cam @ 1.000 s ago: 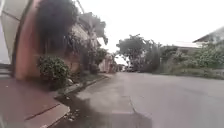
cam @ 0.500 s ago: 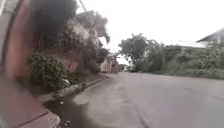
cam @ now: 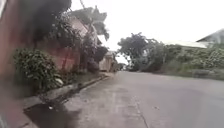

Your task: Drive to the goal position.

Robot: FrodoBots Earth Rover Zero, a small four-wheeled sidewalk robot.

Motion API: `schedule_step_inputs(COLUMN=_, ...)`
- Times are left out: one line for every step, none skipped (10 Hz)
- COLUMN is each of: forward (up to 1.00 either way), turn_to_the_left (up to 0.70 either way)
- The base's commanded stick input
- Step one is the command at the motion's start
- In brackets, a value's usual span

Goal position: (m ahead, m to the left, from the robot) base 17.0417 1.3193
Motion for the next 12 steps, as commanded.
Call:
schedule_step_inputs(forward=0.7, turn_to_the_left=0.0)
schedule_step_inputs(forward=0.7, turn_to_the_left=0.0)
schedule_step_inputs(forward=0.7, turn_to_the_left=0.0)
schedule_step_inputs(forward=0.7, turn_to_the_left=0.0)
schedule_step_inputs(forward=0.7, turn_to_the_left=0.0)
schedule_step_inputs(forward=0.7, turn_to_the_left=0.0)
schedule_step_inputs(forward=0.7, turn_to_the_left=0.0)
schedule_step_inputs(forward=0.7, turn_to_the_left=0.0)
schedule_step_inputs(forward=0.7, turn_to_the_left=0.0)
schedule_step_inputs(forward=0.7, turn_to_the_left=0.0)
schedule_step_inputs(forward=0.7, turn_to_the_left=0.0)
schedule_step_inputs(forward=0.7, turn_to_the_left=0.0)
